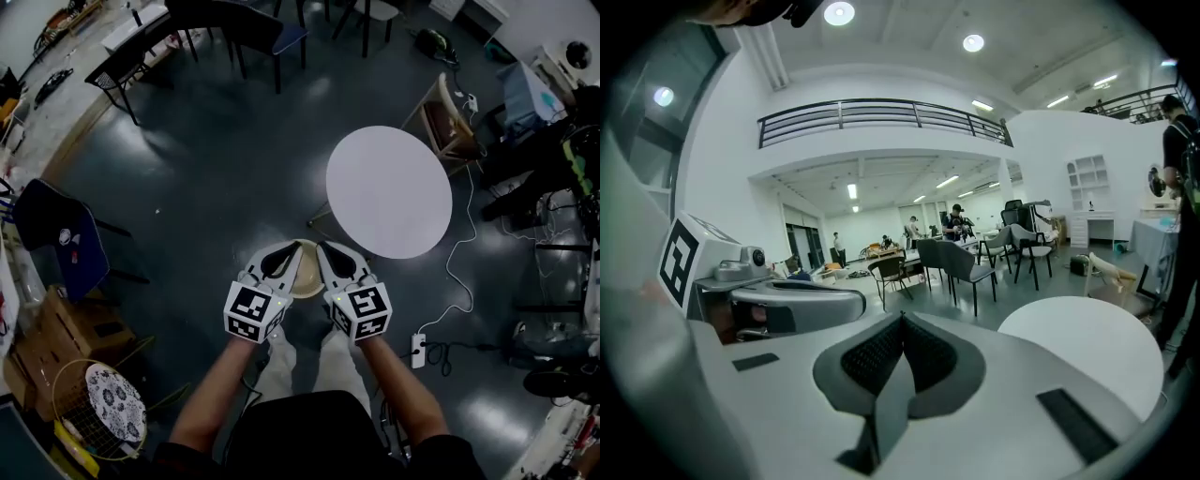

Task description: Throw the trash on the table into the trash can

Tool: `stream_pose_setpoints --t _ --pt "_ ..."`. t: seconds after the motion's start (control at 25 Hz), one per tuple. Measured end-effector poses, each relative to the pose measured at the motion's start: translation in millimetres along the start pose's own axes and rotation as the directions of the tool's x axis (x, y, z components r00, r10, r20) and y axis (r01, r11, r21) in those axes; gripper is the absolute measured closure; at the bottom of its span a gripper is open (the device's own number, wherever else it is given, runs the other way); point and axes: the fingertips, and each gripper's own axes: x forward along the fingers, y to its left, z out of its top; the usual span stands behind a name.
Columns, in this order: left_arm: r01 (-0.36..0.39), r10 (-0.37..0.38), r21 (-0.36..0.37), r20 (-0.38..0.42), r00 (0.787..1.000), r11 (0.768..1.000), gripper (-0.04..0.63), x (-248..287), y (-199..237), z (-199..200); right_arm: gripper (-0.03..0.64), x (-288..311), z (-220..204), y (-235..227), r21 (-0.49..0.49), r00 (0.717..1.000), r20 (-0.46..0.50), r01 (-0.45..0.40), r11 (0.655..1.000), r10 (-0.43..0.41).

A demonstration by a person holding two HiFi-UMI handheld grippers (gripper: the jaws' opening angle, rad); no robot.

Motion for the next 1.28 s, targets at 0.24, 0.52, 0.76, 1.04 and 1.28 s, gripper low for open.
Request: stream_pose_setpoints --t 0.24,0.52,0.76,1.04,1.28 --pt "0.023 -0.026 0.076 0.047 0.999 0.997 0.58 -19 7 30 0.6 1 28 22 -0.014 0.997 0.077 0.02 1.0 -0.018" --pt "0.028 -0.033 0.053 0.09 0.995 0.998 0.58 -40 17 49 0.6 -1 51 42 -0.015 0.991 0.131 0.031 0.999 -0.029" --pt "0.047 -0.054 0.061 0.121 0.991 0.997 0.58 -52 19 68 0.6 -9 69 52 -0.01 0.986 0.161 0.046 0.999 -0.043" --pt "0.061 -0.068 0.053 0.15 0.986 0.997 0.58 -46 7 80 0.6 -28 68 48 -0.019 0.985 0.164 0.057 0.998 -0.054" --pt "0.07 -0.083 0.078 0.176 0.981 0.994 0.58 -43 -22 88 0.6 -53 72 33 -0.01 0.978 0.195 0.072 0.997 -0.068"
